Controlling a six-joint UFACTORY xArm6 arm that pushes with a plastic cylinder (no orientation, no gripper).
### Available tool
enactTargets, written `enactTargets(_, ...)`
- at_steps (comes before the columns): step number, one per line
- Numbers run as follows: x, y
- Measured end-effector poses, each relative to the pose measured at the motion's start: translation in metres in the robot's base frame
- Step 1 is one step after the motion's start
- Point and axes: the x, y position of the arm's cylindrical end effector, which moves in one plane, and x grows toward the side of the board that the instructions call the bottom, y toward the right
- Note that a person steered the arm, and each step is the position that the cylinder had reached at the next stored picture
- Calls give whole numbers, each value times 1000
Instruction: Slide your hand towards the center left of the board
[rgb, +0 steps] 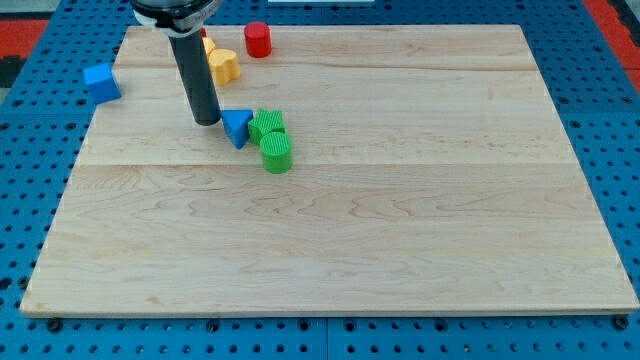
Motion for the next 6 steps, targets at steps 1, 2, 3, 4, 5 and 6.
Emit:
enactTargets(1,10,0)
enactTargets(2,10,-5)
enactTargets(3,10,-26)
enactTargets(4,10,-39)
enactTargets(5,10,-42)
enactTargets(6,10,-42)
